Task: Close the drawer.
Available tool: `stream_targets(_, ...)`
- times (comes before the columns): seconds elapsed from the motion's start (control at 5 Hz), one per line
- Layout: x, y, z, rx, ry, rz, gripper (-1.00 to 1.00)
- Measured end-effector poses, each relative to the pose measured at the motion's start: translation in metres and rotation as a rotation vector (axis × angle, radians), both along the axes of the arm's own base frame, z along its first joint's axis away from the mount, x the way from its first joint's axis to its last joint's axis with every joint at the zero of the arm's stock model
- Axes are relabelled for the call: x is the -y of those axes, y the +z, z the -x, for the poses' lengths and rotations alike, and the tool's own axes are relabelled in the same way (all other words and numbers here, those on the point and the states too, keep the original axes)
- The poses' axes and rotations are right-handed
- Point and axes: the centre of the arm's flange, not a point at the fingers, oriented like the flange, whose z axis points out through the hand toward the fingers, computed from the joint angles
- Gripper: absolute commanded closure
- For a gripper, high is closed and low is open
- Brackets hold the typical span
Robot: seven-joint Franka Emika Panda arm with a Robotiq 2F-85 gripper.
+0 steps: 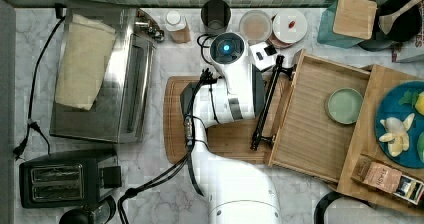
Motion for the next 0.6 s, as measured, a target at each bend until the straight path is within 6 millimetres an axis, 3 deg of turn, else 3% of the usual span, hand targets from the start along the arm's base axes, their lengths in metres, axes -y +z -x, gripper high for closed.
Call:
stream_targets(0.4,0.007,-0.004,-0.001,0.015,0.002,-0.003,1.00)
stream_targets(0.6,0.023,-0.004,-0.001,0.021,0.006,-0.007,1.00)
